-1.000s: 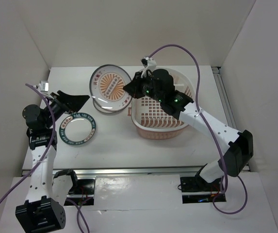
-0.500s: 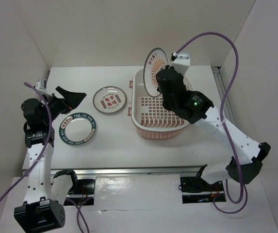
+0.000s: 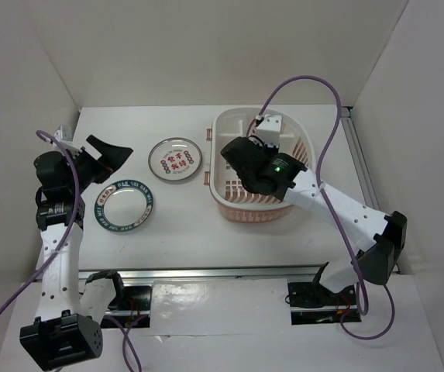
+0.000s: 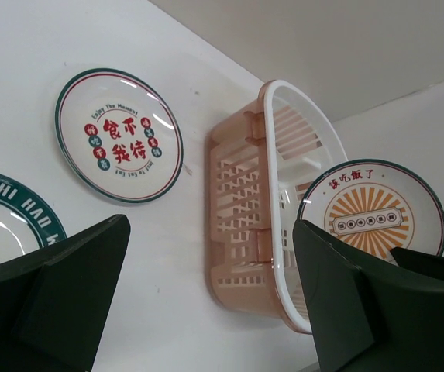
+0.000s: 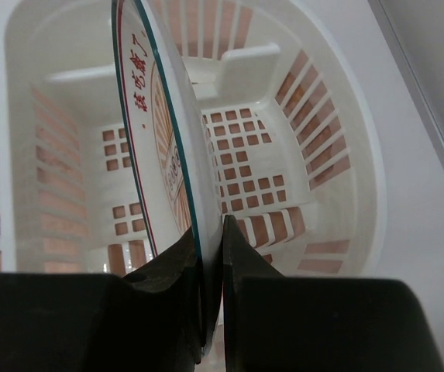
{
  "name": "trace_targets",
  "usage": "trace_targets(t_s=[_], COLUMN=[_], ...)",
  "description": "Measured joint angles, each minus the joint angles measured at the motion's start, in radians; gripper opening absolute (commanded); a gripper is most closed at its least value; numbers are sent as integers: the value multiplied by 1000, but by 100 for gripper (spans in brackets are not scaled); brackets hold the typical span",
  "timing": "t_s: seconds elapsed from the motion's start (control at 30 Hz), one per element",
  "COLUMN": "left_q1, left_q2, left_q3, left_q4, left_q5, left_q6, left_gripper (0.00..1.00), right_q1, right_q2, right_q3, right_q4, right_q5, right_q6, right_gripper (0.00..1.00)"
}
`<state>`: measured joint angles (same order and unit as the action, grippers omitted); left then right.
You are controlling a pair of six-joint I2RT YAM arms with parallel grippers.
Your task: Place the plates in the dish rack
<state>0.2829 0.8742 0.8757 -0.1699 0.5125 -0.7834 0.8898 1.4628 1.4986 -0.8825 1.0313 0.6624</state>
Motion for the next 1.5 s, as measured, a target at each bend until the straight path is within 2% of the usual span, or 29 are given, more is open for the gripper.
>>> trace_targets(t_s=[0.37,0.67,1.5], left_q1=[0,0,0], left_q2=[8,8,26], left_q3=[0,10,13], left_q4=[-18,-33,-39], left_q5=[5,6,10], left_q6=[0,18,21], left_gripper=[100,100,100], right_q1=[-12,11,37], right_q2=[10,93,120], right_q3=[-86,-114,-126], right_q4=[35,37,18], right_q5=[-73,-105,-66], right_q6=[35,101,193], right_gripper=[0,0,0])
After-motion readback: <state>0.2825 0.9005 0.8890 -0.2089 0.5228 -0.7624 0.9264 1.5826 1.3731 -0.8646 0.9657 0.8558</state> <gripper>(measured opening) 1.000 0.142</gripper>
